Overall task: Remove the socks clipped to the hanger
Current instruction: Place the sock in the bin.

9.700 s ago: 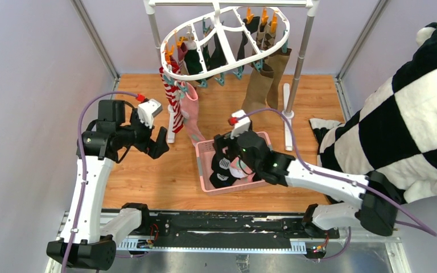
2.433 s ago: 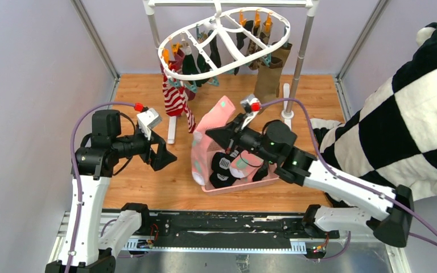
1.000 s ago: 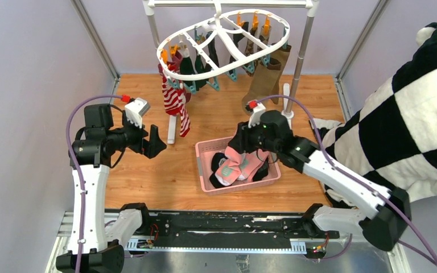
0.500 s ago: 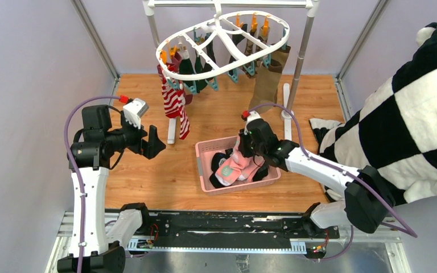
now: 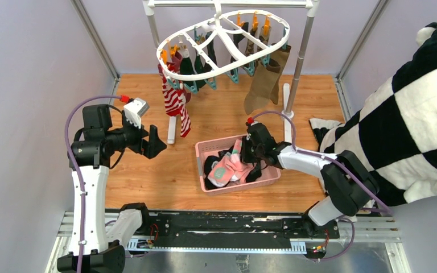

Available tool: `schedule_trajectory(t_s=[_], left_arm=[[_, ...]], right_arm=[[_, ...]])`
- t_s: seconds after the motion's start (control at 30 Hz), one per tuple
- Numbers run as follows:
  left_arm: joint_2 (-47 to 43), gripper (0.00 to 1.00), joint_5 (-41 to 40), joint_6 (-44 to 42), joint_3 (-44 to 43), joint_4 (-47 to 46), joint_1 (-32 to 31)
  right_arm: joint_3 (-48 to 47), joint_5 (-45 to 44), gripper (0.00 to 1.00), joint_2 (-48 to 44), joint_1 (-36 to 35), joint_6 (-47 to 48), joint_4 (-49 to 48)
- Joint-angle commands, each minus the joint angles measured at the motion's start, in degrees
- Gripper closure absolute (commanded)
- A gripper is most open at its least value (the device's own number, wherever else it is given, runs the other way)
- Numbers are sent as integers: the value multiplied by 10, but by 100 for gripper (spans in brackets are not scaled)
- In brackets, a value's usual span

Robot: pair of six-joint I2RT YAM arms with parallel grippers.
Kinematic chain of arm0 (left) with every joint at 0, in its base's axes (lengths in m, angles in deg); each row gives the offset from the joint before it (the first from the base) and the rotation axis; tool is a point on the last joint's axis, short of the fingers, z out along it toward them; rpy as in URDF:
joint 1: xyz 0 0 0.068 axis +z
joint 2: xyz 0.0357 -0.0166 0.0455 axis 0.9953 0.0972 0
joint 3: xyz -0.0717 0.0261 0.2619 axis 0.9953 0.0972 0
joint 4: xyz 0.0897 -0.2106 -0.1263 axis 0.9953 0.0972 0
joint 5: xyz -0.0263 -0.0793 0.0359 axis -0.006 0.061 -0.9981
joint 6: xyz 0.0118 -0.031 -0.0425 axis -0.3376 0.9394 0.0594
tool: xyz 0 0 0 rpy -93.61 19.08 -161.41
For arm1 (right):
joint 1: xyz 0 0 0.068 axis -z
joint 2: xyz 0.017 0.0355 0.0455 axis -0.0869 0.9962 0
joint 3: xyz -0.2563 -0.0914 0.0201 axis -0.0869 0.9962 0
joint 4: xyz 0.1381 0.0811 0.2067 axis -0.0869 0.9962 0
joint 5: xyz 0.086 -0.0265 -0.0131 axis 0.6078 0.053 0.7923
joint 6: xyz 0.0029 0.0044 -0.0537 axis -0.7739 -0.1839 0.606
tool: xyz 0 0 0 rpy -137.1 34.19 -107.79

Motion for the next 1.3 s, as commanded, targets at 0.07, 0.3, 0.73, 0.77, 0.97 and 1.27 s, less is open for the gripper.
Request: schedule_trajectory(t_s=[0.07,0.3,0.73,0.77,0.97,1.27], left_arm=[[6,0,7,-8,-13,3,4],[10,0,12,-10,-9,3,4],[-2,0,4,-5,-13,3,4],[-2,0,2,-6,-12,3,4],[26,0,-1,-1,-14,3,20],[57,0,49,12,-25,3,65]], right_arm=[[7,104,90,-40,21,-43,18],[-44,27,86,-174,17,-1,96],[-24,-109,91,-64,16,-4,49],[-20,-117,92,-55,17,-5,48],[14,-189,89,-88,-13,-5,46],[-126,-402,31,-151,-215,124,32]])
